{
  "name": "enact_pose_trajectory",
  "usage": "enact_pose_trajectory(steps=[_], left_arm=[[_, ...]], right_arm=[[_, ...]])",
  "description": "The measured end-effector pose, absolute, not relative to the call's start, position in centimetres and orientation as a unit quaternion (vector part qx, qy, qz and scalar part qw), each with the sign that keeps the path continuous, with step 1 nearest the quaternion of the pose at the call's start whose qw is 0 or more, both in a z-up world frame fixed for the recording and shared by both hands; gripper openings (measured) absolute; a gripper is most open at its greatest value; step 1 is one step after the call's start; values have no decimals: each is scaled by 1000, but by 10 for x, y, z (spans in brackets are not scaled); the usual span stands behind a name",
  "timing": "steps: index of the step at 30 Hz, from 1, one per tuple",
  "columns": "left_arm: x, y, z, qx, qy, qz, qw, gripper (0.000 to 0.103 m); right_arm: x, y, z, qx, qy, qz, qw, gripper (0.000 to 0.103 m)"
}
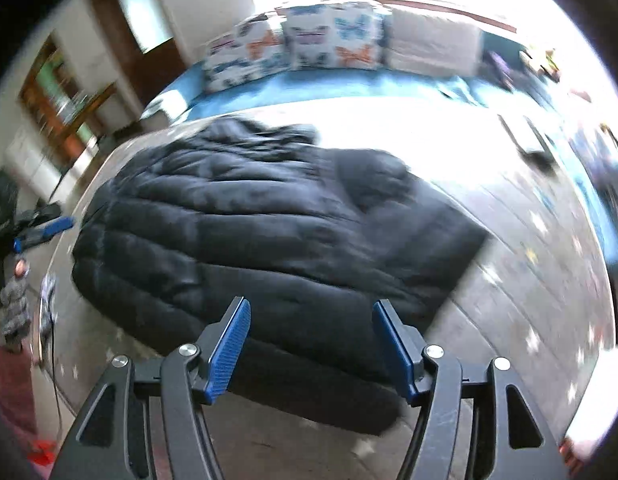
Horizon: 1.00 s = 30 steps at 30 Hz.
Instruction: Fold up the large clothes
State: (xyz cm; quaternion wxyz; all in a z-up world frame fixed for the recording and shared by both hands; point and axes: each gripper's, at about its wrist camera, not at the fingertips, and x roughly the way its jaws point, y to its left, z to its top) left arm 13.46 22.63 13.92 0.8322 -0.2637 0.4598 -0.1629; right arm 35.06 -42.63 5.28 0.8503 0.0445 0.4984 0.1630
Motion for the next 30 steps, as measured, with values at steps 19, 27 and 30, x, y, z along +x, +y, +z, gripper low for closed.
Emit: enact_pose_trajectory(steps=[19,27,30], left_arm=[[188,270,39,-375,490,-153,772,90],[219,270,13,-386,501,-150,759,102],[230,266,10,-387,501,-149,759,103]], right_arm=[[396,-480,-30,279,515,203,784,103],[411,-484,-45,310,526,218,761,103],[416,-480,-43,293,537,224,759,103]])
